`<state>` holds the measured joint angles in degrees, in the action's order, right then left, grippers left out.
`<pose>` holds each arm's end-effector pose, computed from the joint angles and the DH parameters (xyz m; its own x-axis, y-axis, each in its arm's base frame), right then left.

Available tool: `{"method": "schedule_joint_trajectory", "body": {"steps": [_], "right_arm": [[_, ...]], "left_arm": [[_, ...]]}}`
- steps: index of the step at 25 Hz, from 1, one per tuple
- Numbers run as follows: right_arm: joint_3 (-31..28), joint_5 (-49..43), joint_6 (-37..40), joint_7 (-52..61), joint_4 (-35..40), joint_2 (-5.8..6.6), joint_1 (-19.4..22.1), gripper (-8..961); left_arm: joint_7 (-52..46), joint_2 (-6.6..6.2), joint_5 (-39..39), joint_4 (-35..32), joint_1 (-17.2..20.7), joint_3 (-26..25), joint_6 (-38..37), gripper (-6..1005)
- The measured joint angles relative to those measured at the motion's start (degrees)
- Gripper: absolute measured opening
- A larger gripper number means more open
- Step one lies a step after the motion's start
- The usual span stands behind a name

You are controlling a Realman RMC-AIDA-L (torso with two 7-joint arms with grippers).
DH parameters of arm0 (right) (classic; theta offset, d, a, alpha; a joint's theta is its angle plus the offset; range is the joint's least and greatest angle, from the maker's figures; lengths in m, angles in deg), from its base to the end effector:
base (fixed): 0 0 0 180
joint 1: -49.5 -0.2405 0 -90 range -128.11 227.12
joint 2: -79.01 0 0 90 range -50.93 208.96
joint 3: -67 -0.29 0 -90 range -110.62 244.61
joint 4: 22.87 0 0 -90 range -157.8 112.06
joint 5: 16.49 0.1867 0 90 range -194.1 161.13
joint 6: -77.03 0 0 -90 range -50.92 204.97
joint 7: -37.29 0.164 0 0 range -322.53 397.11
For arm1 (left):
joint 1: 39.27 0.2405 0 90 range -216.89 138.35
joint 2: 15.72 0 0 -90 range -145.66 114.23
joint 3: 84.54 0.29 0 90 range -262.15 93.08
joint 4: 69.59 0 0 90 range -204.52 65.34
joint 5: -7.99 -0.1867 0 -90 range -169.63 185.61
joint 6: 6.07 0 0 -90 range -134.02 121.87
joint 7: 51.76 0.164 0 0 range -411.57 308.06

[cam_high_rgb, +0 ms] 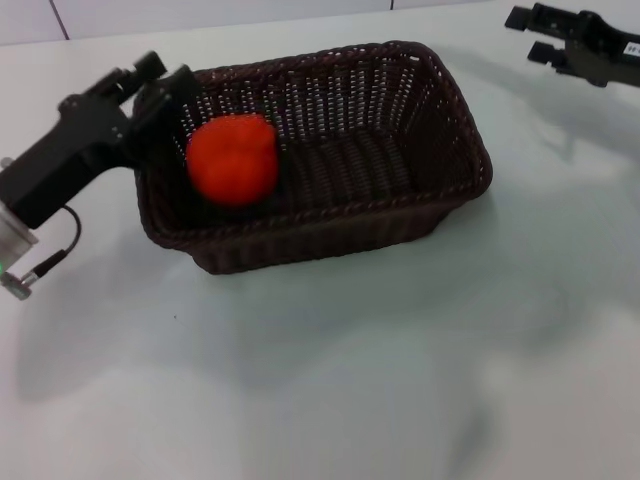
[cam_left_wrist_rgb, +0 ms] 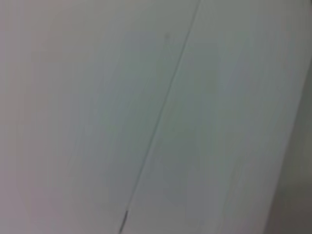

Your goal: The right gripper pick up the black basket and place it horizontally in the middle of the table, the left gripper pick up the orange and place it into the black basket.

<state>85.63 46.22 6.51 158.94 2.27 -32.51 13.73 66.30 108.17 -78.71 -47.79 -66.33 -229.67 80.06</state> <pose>0.3211 0.4069 0.0359 0.0096 0.6621 0.7494 0.9795 0.1445 -0.1401 -0.2523 0.3322 -0.0432 0.4569 0.1634 0.8744 0.6451 -0.7376 -0.1993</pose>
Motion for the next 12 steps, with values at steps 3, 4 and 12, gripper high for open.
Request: {"method": "schedule_joint_trajectory", "body": {"steps": [3,4,12], "right_arm": [[0.0,5.5,1.3,-5.7,0.0,-1.09,0.7,835],[0.0,7.3,1.7,-7.9,0.0,-1.52,0.8,835],[-0.1,28.5,6.4,-37.0,-0.3,-7.03,2.0,835]], "left_arm": [[1.6,0.06,4.5,0.0,1.5,0.0,2.4,399],[2.5,0.11,6.2,-0.1,2.1,0.0,3.2,482],[11.6,0.25,25.5,-6.3,9.7,-6.3,13.1,878]]}}
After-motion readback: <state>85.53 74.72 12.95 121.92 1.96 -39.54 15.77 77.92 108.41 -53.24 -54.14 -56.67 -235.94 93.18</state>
